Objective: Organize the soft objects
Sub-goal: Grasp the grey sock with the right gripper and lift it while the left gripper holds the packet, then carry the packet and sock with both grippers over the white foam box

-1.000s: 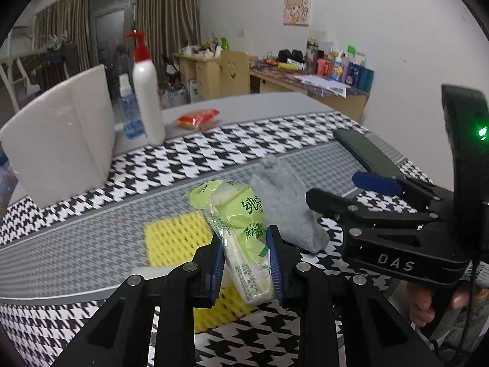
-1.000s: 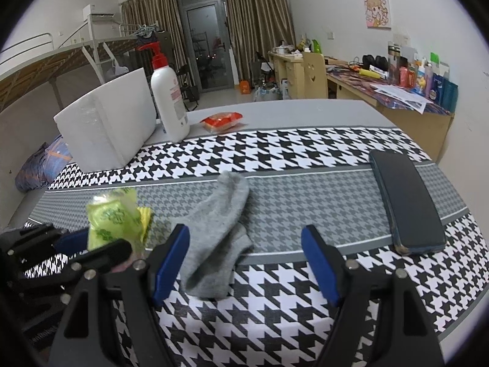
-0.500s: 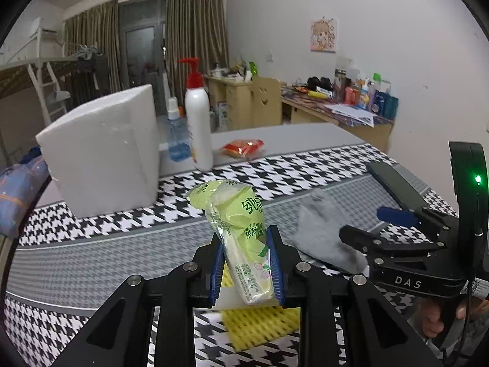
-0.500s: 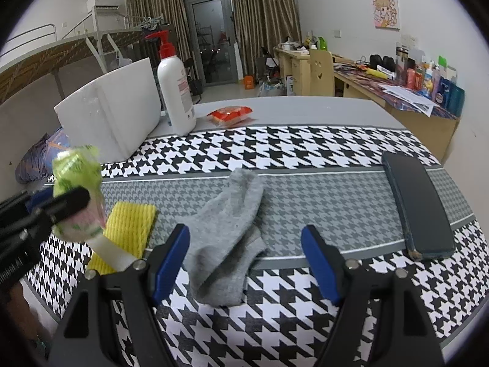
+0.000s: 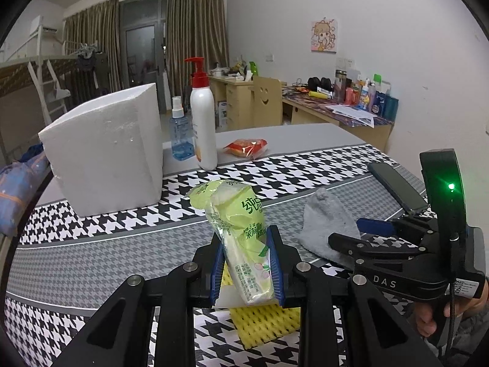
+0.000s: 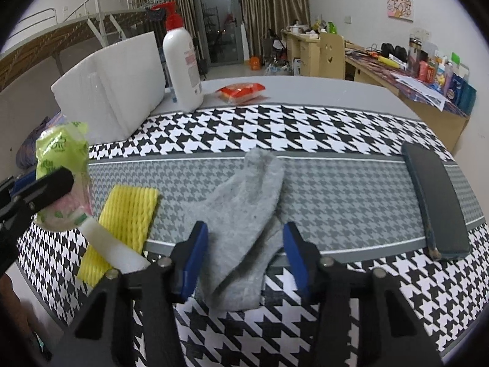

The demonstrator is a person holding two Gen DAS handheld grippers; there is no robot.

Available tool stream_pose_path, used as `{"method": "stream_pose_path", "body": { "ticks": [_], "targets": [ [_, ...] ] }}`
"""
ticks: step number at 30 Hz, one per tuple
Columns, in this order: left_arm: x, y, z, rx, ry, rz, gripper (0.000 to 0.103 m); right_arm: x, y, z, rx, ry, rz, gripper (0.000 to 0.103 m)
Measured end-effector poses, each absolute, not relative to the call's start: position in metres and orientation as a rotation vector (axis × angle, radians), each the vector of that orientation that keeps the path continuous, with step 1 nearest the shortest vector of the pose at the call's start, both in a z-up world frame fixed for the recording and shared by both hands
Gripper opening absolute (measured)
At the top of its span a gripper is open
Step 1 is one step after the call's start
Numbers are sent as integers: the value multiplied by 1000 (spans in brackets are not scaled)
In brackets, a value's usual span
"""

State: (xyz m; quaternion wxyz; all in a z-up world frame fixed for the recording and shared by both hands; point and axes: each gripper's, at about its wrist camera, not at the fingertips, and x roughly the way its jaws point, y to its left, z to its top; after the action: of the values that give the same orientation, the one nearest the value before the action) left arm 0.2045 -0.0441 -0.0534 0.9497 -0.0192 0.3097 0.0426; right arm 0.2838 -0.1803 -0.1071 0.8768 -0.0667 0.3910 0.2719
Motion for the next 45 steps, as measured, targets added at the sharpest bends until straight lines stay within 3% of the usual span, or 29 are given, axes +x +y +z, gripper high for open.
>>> {"method": "stream_pose_path", "body": {
  "ticks": [5,9,10,28,45],
  "targets": [
    [202,-38,-53,-45,632,94,28,285,-176,-110,-167,835,554,40],
    [201,-34,-51,-37,629,109,28,282,-173,-111,-166,838,563,17],
    [201,-33,-51,-33,624,114,28,282,-172,-111,-161,840,567,15],
    [175,2,-19,48,505,247,28,231,-158,-45,-73,594,677,14],
    [157,42,4,29,422,263,28,212,-128,-10,-52,492,744,14]
  ]
}}
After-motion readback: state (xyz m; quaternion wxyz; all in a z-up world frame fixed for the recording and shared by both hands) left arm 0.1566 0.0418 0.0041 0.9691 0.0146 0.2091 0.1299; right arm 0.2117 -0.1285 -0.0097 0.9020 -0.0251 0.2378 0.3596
